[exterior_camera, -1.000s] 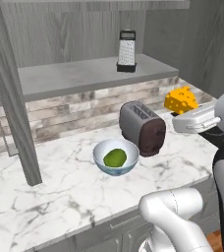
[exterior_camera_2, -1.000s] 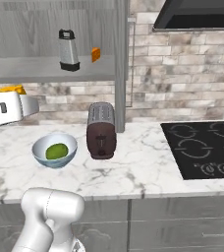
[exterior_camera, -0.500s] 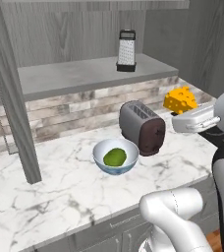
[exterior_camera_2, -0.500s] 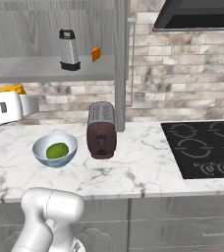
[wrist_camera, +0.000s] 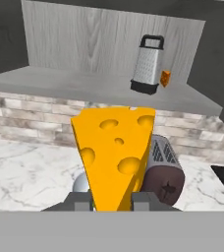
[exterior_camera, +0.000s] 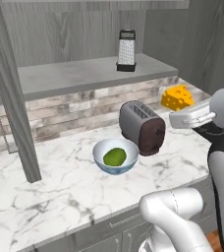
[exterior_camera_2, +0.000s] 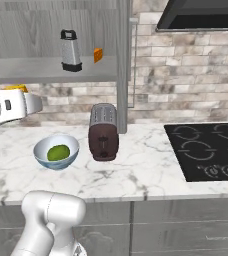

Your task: Pick the cheese from the fridge and the cheese grater from the cabinet and place them next to the salad bowl.

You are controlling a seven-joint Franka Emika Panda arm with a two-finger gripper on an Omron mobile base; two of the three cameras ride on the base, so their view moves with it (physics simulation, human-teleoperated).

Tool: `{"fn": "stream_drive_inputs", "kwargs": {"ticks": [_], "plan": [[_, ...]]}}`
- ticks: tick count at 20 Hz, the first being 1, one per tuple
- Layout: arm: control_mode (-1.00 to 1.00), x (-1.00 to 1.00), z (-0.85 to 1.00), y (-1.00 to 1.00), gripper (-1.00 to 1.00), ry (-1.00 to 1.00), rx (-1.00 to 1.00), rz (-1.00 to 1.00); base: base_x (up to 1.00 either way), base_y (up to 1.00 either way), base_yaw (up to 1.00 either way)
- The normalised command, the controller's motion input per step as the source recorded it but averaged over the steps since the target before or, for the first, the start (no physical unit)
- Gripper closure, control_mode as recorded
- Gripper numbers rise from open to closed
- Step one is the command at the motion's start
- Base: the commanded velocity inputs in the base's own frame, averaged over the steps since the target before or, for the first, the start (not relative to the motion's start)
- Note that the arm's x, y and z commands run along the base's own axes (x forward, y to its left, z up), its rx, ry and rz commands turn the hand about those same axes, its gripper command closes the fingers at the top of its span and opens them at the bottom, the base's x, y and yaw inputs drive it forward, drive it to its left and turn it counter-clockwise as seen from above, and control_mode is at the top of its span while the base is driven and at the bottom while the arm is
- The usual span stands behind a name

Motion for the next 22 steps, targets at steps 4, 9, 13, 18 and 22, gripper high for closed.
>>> {"fn": "stream_drive_inputs", "kwargs": {"ticks": [4,9,13,18,22], "plan": [[-1.00,0.07,0.01,0.16,1.00,0.00,0.00,0.06,0.00,0.00,0.00],[-1.00,0.00,-0.31,0.43,1.00,0.01,-0.03,0.03,0.00,0.00,0.00],[-1.00,0.00,-0.56,0.46,1.00,0.01,-0.04,0.02,0.00,0.00,0.00],[-1.00,0.02,-0.50,0.29,1.00,0.02,-0.01,0.00,0.00,0.00,0.00],[-1.00,0.02,-0.27,0.30,1.00,0.00,0.08,0.00,0.00,0.00,0.00]]}}
